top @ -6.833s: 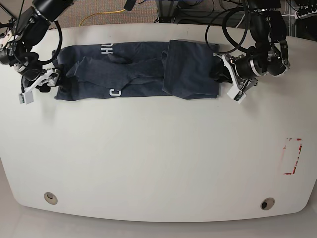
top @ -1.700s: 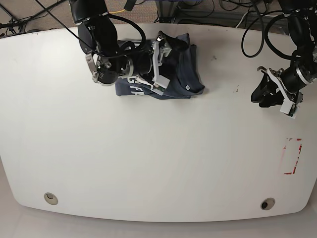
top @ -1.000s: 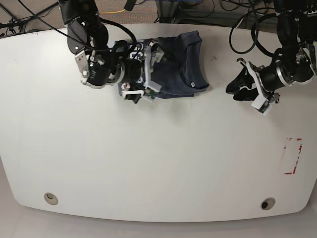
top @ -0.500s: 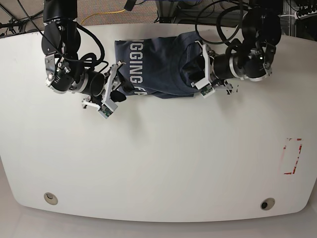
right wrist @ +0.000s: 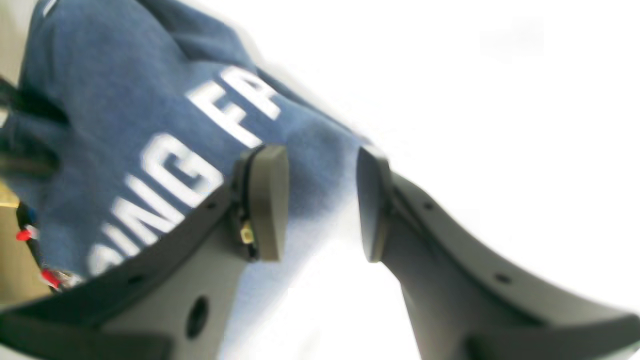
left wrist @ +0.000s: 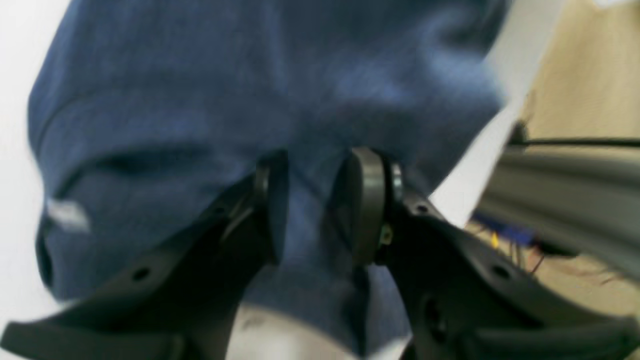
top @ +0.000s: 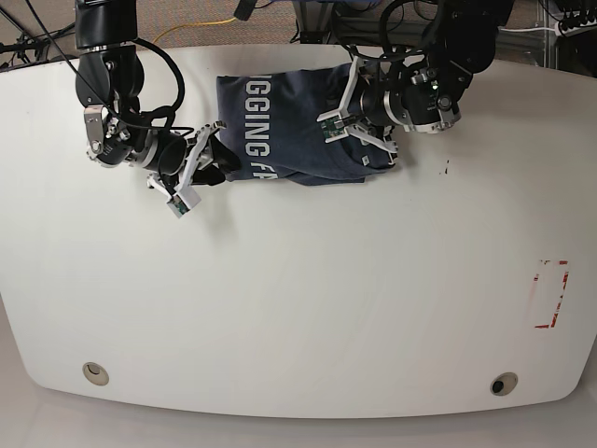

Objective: Fold the T-shirt properly
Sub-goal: 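Carry the folded bundle with the left gripper to the table's edge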

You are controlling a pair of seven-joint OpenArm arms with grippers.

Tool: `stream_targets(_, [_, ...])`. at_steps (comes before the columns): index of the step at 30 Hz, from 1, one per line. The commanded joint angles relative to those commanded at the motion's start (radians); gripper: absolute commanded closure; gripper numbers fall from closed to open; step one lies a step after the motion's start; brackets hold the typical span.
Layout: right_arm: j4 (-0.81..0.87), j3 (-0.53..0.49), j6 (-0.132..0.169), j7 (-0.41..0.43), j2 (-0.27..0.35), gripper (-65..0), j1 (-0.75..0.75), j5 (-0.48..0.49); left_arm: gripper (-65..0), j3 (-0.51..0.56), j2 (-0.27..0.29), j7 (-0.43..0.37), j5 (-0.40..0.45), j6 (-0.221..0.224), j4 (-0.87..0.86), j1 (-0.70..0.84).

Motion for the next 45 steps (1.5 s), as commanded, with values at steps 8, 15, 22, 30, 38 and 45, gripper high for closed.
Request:
stream_targets(8, [-0.035,-0.069,0.008,0.064,0.005,-20.9,-0.038,-0.169,-18.3,0.002,-0.044,0.000,0.003,0.000,-0.104,-0.098])
stream_targets(15, [0.126,-0.071,0.003,0.063,-0.018,-20.9,-0.126,-0.236,-18.3,0.002,-0.081,0.002,0.006,0.000,-0.103,-0.169])
stream_targets(22, [0.212,-0.075,0.003,-0.005,-0.038,-20.9,-0.149,-0.235,-18.3,-0.060,-0.104,0.002,0.005,0.000,-0.106,-0.242])
stream_targets(30, [0.259,-0.199,0.002,-0.075,-0.104,-20.9,-0.133,-0.238,-18.3,-0.170,-0.101,0.008,0.005,0.000,-0.060,-0.279])
stream_targets(38, [0.256,-0.463,-0.002,-0.077,-0.120,-21.2,-0.037,-0.238,-18.5,-0.293,-0.037,0.006,0.009,0.000,0.028,-0.206])
stream_targets(45, [0.219,-0.500,0.003,-0.077,-0.184,-21.4,0.015,-0.238,-18.7,-0.430,0.061,0.000,0.011,0.000,0.031,-0.104])
